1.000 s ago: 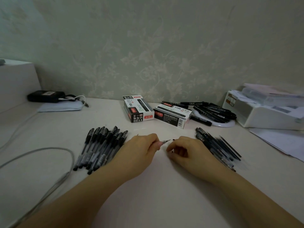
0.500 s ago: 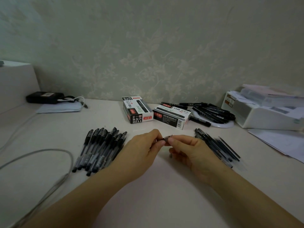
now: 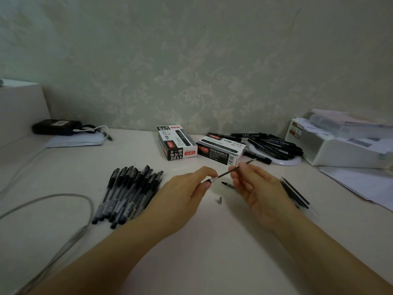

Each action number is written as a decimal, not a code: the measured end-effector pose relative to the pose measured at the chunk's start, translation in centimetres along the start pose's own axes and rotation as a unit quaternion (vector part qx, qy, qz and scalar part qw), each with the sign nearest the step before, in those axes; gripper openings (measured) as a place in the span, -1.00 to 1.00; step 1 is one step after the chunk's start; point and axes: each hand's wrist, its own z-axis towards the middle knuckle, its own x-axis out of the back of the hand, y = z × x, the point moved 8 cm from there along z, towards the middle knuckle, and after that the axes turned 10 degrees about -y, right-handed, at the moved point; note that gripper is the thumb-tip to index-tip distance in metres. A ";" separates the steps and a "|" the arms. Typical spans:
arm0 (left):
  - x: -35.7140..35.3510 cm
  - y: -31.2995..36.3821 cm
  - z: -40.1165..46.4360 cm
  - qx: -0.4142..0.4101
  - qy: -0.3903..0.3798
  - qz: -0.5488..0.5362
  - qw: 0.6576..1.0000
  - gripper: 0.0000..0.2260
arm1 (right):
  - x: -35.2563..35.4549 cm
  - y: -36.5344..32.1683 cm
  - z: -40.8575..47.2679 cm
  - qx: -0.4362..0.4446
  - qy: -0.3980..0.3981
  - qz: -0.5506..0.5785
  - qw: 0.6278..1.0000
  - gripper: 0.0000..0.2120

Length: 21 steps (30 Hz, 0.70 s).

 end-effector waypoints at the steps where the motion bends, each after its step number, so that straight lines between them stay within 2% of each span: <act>1: 0.0 0.0 0.0 -0.002 0.001 0.002 1.000 -0.79 | -0.5 0.5 0.0 -0.014 -0.018 -0.003 1.000 -0.83; 3: 0.0 0.0 0.1 -0.004 0.001 0.006 1.000 -0.79 | -1.1 1.1 0.0 -0.035 -0.039 -0.019 0.998 -0.85; 5: -0.1 -0.1 0.0 -0.003 0.001 0.004 1.000 -0.80 | -0.9 0.9 0.0 -0.029 -0.027 -0.031 0.999 -0.86; 7: -0.1 -0.4 0.0 0.002 0.006 0.005 1.000 -0.80 | 0.1 -0.6 0.2 0.013 0.008 -0.037 0.999 -0.85; 9: 0.0 -0.7 0.0 0.012 0.011 0.012 1.000 -0.81 | 1.5 -3.2 0.2 0.081 0.047 -0.120 0.988 -0.86; 10: 0.0 -0.9 0.0 0.015 0.013 0.014 1.000 -0.81 | 2.3 -4.8 0.1 0.111 0.074 -0.224 0.965 -0.86; 11: 0.1 -1.1 0.1 0.019 0.016 0.014 1.000 -0.81 | 3.0 -6.2 -0.1 0.131 0.106 -0.353 0.920 -0.86; 13: 0.2 -1.3 0.1 0.024 0.023 0.018 0.999 -0.82 | 3.7 -7.9 -0.4 0.143 0.143 -0.574 0.794 -0.87; 14: 0.2 -1.4 0.1 0.026 0.027 0.022 0.999 -0.82 | 4.0 -8.2 -0.4 0.135 0.152 -0.640 0.741 -0.86; 16: 0.3 -1.6 0.1 0.031 0.035 0.024 0.999 -0.82 | 4.9 -7.9 -0.2 0.096 0.163 -0.720 0.667 -0.83; 18: 0.5 -1.8 0.0 0.036 0.043 0.024 0.998 -0.83 | 5.6 -7.5 0.2 0.050 0.167 -0.764 0.621 -0.80; 21: 0.8 -2.4 -0.2 0.058 0.066 0.031 0.996 -0.84 | 6.0 -7.3 0.5 0.016 0.167 -0.789 0.591 -0.78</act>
